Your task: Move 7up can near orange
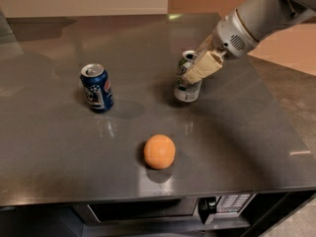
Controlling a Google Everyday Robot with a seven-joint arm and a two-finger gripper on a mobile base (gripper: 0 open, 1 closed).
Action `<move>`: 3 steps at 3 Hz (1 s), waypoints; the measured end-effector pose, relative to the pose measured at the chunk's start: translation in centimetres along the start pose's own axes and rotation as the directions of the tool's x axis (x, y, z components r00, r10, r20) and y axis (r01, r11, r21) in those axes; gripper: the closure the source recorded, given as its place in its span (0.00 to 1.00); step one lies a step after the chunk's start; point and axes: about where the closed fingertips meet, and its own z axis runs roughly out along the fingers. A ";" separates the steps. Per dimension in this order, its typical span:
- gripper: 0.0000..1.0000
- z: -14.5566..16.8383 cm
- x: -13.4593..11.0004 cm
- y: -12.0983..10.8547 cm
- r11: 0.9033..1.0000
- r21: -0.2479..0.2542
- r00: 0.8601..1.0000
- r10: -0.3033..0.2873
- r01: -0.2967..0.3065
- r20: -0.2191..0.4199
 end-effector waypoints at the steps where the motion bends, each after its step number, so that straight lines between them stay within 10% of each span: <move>1: 1.00 -0.4 1.1 2.9 0.999 -0.038 0.999 -0.033 0.033 -0.010; 3: 1.00 -0.3 2.2 7.6 0.985 -0.110 0.991 -0.134 0.132 -0.011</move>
Offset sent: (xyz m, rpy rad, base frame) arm -0.0893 -0.0040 -0.0130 -0.0300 0.0016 0.1833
